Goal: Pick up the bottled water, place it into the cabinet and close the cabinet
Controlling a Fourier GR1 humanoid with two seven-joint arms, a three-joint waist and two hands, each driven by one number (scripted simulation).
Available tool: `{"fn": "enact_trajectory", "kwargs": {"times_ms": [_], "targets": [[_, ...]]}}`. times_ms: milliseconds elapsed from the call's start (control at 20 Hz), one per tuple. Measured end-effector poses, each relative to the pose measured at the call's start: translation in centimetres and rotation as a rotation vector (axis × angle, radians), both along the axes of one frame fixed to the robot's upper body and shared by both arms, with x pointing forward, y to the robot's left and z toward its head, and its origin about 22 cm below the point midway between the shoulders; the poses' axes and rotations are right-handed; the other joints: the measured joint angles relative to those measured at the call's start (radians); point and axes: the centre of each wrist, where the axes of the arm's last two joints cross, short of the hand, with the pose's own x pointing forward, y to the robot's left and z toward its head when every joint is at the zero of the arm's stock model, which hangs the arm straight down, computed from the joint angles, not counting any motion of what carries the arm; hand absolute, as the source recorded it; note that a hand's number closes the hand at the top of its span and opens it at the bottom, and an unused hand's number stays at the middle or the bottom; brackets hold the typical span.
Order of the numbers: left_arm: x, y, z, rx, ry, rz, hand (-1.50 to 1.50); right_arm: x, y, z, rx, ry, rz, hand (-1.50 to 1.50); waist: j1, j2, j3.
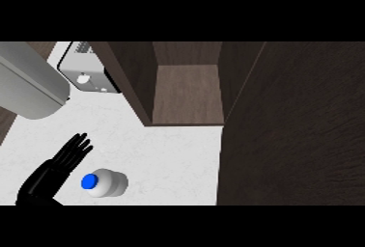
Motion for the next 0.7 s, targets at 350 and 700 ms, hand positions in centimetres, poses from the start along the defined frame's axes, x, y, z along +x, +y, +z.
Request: {"fn": "enact_trajectory", "kwargs": {"times_ms": [350, 700], "targets": [[0.6, -1.3, -3.7, -0.016, 0.089, 0.01, -1.5, -0.7, 0.2, 0.0, 0.008, 0.002, 0.0, -1.5, -0.001, 0.0, 0.0], [1.5, -2.0, -5.5, -0.011, 0.115, 0.013, -1.5, -0.7, 0.3, 0.0, 0.003, 0.004, 0.002, -1.5, -0.001, 0.001, 0.0]]}}
